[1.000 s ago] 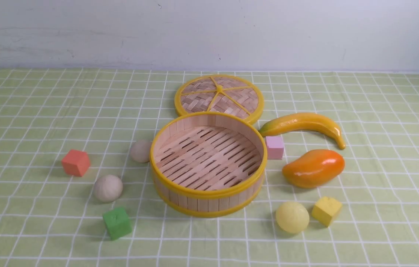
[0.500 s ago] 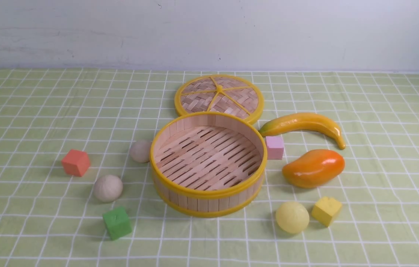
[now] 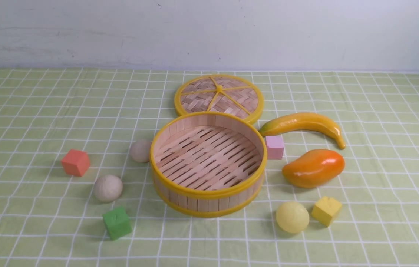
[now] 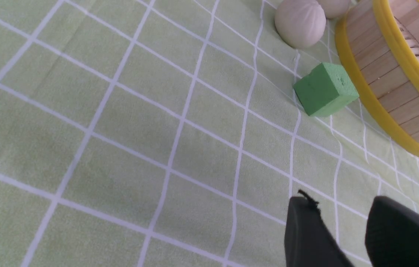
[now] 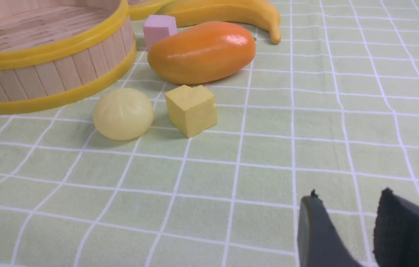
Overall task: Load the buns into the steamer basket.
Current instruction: Use the right arm to grab a steamed stuffed bun
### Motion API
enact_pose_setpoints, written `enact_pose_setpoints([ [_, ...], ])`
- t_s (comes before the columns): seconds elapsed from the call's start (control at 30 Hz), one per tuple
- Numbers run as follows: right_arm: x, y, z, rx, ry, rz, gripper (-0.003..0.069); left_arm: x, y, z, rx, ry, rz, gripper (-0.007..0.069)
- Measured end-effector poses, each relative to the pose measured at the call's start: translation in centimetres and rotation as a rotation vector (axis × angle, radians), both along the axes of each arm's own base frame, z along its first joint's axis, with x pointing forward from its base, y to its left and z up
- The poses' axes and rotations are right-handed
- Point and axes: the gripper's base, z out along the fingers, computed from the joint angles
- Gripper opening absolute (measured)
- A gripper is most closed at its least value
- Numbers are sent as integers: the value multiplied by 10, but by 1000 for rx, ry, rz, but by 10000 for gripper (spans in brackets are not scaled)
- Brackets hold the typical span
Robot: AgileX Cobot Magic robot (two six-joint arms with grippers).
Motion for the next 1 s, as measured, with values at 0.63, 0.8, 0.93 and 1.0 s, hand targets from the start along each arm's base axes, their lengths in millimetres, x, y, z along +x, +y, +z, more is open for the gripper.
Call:
enact_pose_setpoints([
  [0.63,5,-2,21,26,-253,-24,241,0,0,0,0,0,0,238],
  [0.8,4,-3,37,35,-439,-36,241,0,0,0,0,0,0,238],
  [0.93,2,-4,47,66,-546,-45,241,0,0,0,0,0,0,238],
  [1.0,1,-5,51,144,-578,-56,241,0,0,0,0,0,0,238],
])
